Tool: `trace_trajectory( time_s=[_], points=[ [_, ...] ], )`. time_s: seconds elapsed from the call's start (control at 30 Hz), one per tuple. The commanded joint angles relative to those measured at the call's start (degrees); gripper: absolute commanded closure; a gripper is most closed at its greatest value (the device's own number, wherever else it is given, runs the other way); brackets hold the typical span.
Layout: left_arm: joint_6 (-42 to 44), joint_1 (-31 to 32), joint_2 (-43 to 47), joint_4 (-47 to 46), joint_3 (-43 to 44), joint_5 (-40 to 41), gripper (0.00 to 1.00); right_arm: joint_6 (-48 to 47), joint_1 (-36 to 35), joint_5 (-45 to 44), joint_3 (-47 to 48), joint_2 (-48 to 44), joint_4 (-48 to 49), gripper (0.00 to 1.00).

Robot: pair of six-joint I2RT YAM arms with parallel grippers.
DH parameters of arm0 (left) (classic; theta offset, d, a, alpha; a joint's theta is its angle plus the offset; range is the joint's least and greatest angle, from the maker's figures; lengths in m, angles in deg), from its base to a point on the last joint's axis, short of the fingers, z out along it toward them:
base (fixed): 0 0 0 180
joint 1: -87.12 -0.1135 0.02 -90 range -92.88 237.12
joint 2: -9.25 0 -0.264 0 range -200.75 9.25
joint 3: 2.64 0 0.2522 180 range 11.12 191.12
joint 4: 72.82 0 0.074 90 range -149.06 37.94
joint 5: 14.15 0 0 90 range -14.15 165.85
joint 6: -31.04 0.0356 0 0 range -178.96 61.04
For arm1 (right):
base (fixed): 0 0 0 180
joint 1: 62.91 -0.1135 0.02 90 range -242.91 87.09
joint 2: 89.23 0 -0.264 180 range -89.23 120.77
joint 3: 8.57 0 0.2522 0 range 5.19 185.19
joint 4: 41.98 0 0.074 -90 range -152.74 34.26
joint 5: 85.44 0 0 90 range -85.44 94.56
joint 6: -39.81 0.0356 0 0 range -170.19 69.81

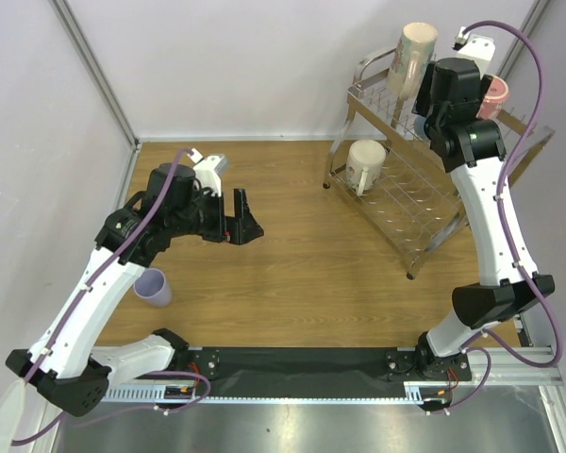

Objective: Load the cups into the dish rack

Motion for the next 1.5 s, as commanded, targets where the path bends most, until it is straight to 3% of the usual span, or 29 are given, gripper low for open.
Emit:
trace_trajectory(
  time_s=[0.0,0.17,0.27,0.37,0.47,0.5,0.77,0.87,1.2,1.47],
  points=[
    [1.52,-0.60,-0.51,-0.29,2.80,-1.34,0.02,0.78,0.14,0.19,1.93,0.49,-1.08,1.00],
    [1.26,-0.60,-0.95,-0.29,3.15,-1.61,0.02,0.86,0.23,1.43,4.03,2.08,-3.72,0.97],
    [1.08,-0.60,-1.04,-0.29,3.33,-1.69,0.02,1.04,0.23,1.43,4.04,2.25,-3.81,0.87],
    [0.99,-0.69,-1.04,0.06,3.42,-1.61,0.02,0.95,0.23,1.96,4.39,2.43,-4.07,0.66],
    [0.99,-0.69,-0.95,0.41,3.51,-1.52,0.02,0.60,0.23,2.48,5.00,2.78,-4.60,0.54],
    [0.91,-0.69,-0.87,0.41,3.51,-1.61,0.02,0.69,0.14,2.48,5.53,2.95,-4.95,0.43],
    [0.11,-0.77,-0.16,0.41,3.24,-1.95,0.03,0.34,0.14,3.54,7.99,2.96,-6.00,0.07],
    [-0.15,-0.77,0.19,0.32,3.33,-1.96,0.03,-0.02,-0.04,3.80,9.40,2.87,-6.36,0.00],
    [-1.82,-0.86,1.86,2.95,4.12,2.69,0.03,0.69,-5.04,4.41,16.43,1.29,-8.64,0.00],
    [-4.98,-0.95,3.62,10.24,2.80,12.61,0.02,3.14,-22.52,6.70,9.33,-6.18,-6.27,0.00]
  ],
)
